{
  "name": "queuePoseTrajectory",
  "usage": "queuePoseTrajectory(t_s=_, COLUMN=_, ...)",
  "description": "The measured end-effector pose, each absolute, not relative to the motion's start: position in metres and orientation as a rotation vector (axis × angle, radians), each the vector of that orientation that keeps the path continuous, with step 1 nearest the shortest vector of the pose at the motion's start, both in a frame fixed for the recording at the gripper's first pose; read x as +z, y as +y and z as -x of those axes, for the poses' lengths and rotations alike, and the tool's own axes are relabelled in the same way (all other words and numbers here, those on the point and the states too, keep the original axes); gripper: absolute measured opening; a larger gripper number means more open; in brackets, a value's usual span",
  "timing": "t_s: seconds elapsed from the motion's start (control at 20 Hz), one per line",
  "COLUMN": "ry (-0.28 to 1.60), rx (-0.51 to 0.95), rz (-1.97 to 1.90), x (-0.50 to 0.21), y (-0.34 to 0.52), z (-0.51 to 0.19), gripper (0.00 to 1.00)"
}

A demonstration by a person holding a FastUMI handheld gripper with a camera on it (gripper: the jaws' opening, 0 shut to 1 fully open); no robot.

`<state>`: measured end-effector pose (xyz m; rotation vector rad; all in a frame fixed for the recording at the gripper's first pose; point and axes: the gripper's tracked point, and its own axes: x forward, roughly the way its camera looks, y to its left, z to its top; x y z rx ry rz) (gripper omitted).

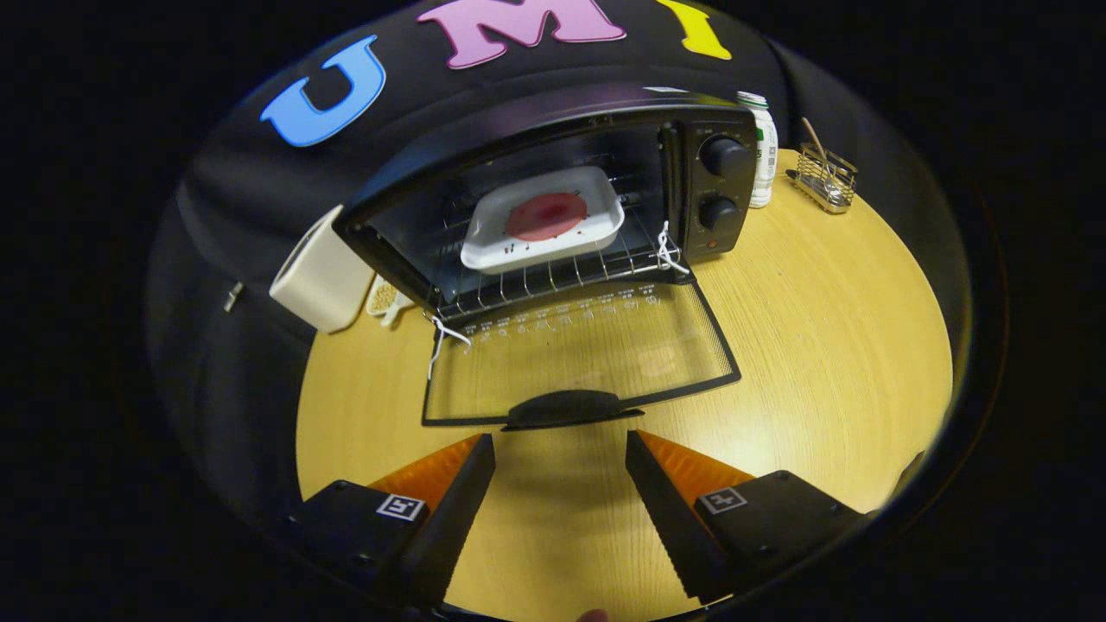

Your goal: Open the toaster oven, put the food inside, and close the toaster oven door.

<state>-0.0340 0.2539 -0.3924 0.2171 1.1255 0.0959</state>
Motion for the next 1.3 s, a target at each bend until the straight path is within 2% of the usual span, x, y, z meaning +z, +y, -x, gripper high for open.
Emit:
queuePoseTrajectory(t_s=0.3, ry=1.137, rx=0.102, rz=-0.001, x=-0.434, y=0.255, z=0.039, gripper=0.99)
queuePoseTrajectory(t_s=0.65, ry=1.145, rx=0.042, rz=0.024, x=-0.456, y=0.251, z=0.024, gripper=0.99)
queuePoseTrajectory(t_s=1.3, ry=1.113, rx=0.039, rz=-0.018, x=-0.415, y=0.252, z=0.023, gripper=0.99)
